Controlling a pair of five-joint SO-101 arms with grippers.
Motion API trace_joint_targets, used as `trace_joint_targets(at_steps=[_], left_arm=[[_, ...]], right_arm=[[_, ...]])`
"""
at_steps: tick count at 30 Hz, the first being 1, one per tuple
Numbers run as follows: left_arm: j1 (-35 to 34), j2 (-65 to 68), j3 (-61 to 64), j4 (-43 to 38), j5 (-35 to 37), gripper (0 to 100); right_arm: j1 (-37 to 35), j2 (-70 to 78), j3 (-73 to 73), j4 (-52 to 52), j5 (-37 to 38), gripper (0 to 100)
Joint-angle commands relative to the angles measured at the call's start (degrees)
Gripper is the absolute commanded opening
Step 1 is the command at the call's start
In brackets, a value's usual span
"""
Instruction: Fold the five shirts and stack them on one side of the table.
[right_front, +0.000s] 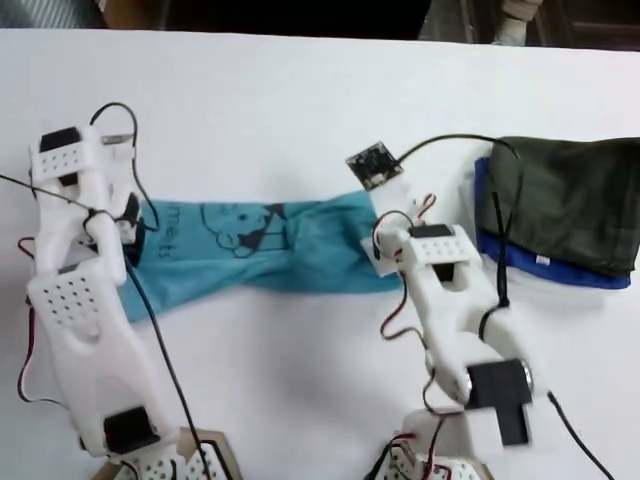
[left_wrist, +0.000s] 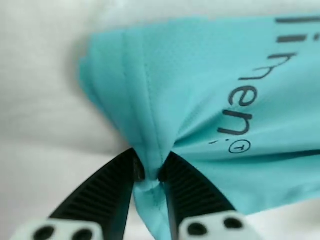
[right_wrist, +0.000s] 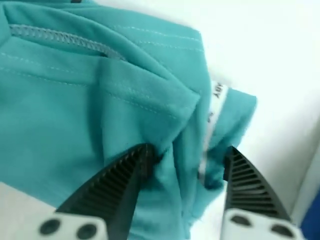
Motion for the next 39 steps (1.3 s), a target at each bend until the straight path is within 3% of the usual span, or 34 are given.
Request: trace_joint_targets(at_steps=[1, 9, 16, 19, 24, 27, 31, 39], left_arm=[[-5.8, 0.1, -0.7, 0.6, -3.1, 3], [-10.5, -0.6, -1.1, 0.7, -7.6, 3], [-11.0, -13.7, 1.5, 1.1, -10.7, 3], [-5.4, -24.2, 5.8, 1.1, -11.3, 3], [9.8, -42.3, 12.7, 1.1, -9.5, 3], [18.4, -49.2, 13.8, 0.8, -5.8, 3], [30.2, -50.2, 12.4, 0.4, -5.5, 3], [48.2, -43.4, 8.1, -7.3, -5.7, 3]], right_arm=[[0.0, -12.8, 5.0, -1.9, -1.6, 23.7], [5.1, -34.0, 21.5, -13.3, -4.0, 23.7], [5.2, -26.4, 21.5, -17.6, -5.0, 23.7], [5.5, -18.4, 17.1, -17.7, -5.1, 23.7], [6.5, -8.0, 11.0, -17.3, -5.3, 23.7], [10.2, -8.4, 9.0, -14.1, -12.4, 23.7], [15.4, -10.2, 8.6, -13.4, -20.5, 23.7], [18.4, -12.0, 8.9, -13.4, -22.2, 23.7]])
